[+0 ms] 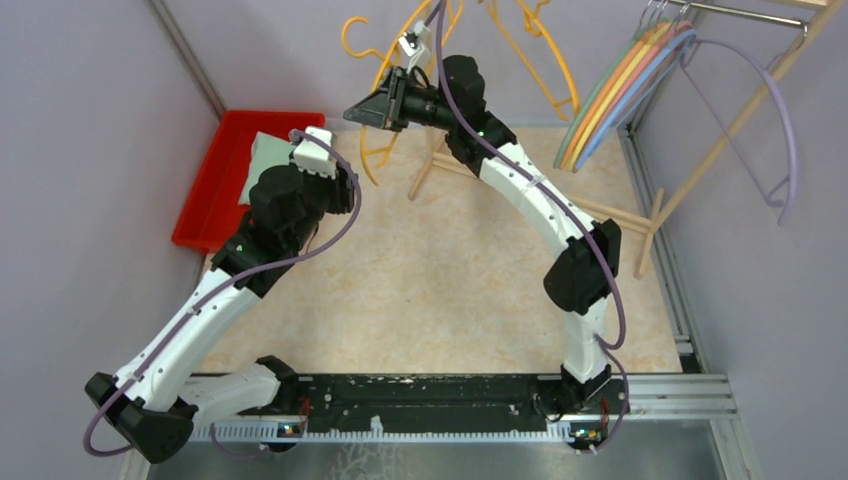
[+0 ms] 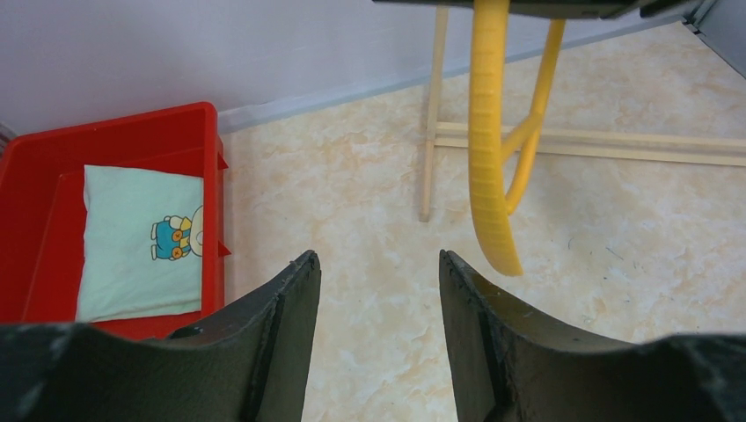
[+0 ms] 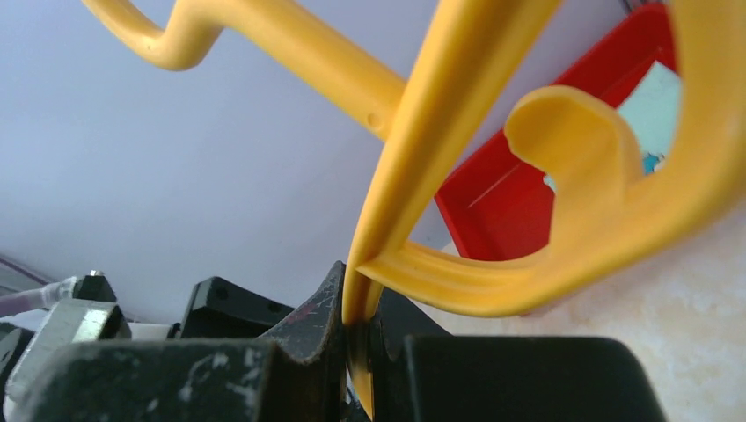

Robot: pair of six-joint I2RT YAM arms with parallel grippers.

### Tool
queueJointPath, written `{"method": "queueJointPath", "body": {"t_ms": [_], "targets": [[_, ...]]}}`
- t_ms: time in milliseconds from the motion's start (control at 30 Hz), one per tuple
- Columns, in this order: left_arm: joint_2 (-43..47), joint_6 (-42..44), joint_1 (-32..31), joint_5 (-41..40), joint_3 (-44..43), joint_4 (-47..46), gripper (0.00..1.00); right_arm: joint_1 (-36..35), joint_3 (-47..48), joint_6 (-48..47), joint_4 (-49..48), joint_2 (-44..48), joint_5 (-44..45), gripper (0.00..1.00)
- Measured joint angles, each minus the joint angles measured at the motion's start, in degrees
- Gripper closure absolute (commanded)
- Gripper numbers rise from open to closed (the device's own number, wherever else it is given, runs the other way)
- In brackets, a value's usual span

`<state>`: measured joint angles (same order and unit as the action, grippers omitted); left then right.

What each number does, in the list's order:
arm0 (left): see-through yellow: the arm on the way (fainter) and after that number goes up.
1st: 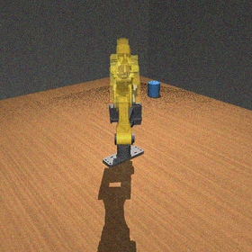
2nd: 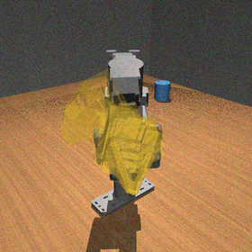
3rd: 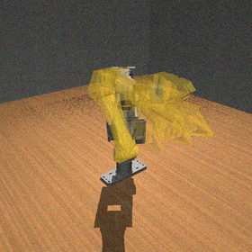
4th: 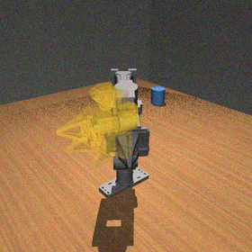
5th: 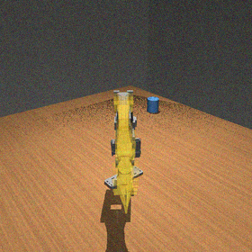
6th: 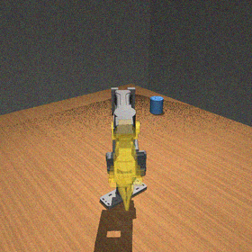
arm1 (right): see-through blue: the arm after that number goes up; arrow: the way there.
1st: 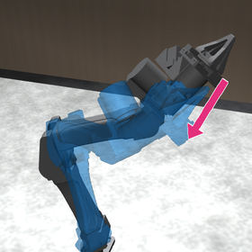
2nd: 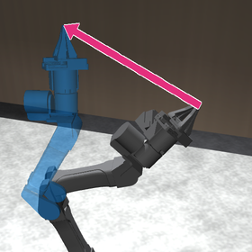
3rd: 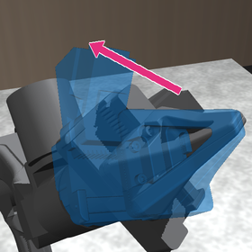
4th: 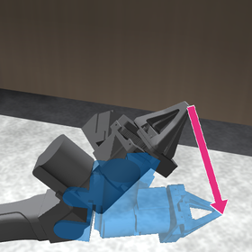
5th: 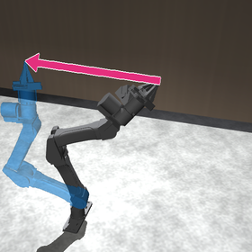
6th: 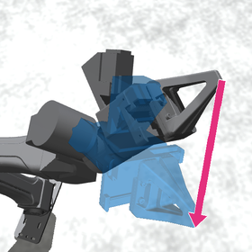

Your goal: Organize the hangers

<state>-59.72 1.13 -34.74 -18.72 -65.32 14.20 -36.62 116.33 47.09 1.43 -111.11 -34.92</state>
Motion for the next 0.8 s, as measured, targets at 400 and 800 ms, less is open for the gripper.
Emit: {"method": "queueJointPath", "body": {"t_ms": [400,800], "targets": [[-0.4,0.0,0.0,0.0,0.0,0.0,0.42,6.6,10.1,1.3,-2.3,-5.5,-5.5,1.0],[-1.7,0.0,0.0,-0.1,0.0,0.0,0.42,15.9,11.3,7.2,-7.1,-7.9,-6.1,1.0]]}}
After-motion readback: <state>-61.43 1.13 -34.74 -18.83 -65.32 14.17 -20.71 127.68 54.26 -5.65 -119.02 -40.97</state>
